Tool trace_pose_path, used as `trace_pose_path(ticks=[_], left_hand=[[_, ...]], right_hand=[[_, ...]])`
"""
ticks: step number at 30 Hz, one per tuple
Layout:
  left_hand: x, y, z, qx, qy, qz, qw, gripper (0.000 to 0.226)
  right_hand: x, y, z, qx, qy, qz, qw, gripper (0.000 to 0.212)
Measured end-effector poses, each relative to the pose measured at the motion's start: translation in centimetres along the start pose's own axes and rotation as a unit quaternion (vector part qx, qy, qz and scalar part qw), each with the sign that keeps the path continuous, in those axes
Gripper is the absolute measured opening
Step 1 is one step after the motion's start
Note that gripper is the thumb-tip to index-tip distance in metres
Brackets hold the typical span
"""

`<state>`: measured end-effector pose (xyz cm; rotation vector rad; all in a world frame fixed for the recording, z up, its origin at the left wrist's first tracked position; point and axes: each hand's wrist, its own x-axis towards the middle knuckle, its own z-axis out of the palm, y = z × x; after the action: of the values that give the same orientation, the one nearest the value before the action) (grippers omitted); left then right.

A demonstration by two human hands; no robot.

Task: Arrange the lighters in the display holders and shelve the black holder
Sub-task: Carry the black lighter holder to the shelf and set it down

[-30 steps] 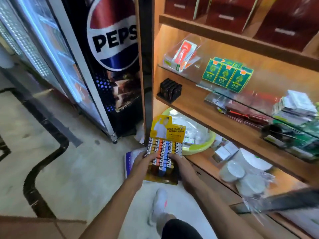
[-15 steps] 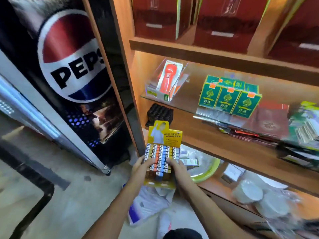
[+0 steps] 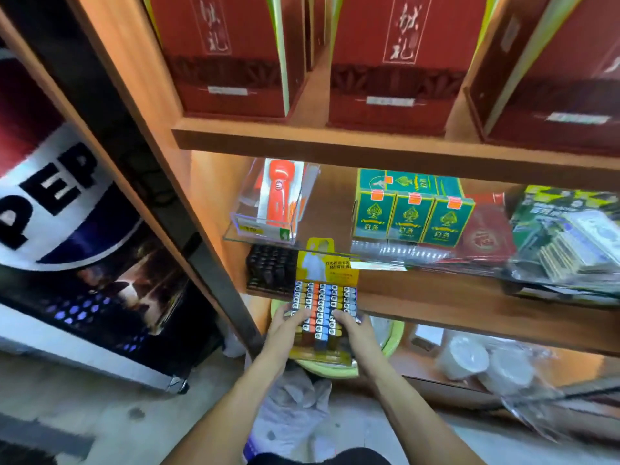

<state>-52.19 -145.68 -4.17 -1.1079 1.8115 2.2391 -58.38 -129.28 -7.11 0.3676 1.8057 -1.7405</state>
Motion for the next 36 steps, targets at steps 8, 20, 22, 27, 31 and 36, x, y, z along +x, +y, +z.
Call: trace_pose_path(ticks=[8, 20, 22, 27, 31, 36], left_hand=[[3.0, 0.0, -1.4, 0.038, 0.012, -0.023, 0.999, 0.088], [4.4, 0.2, -0.7, 0.021, -0.008, -0.012, 1.000, 0.079], [4.4, 0.6, -1.0, 0.015, -0.016, -0.007, 1.000, 0.077], [3.5, 2.1, -3.3, 0.036, -0.087, -0.025, 0.995, 0.044], [3.7, 1.5, -5.2, 0.074, -0.185, -0.020, 0.980, 0.085], [4.4, -0.5, -5.2, 0.194, -0.158, 0.082, 0.965, 0.101]], right_hand=[[1.8, -0.2, 0.8, -0.032, -0.008, 0.060, 0.998, 0.120], [0.1, -2.2, 0.8, -0.040, -0.031, 0.035, 0.998, 0.100], [0.0, -2.3, 0.8, -0.023, -0.052, 0.031, 0.998, 0.101], [0.6, -1.7, -1.0, -0.154, -0.157, 0.028, 0.975, 0.132], [0.1, -1.7, -1.2, -0.300, -0.171, 0.012, 0.939, 0.140], [0.2, -1.3, -0.5, -0.374, -0.080, -0.036, 0.923, 0.122]])
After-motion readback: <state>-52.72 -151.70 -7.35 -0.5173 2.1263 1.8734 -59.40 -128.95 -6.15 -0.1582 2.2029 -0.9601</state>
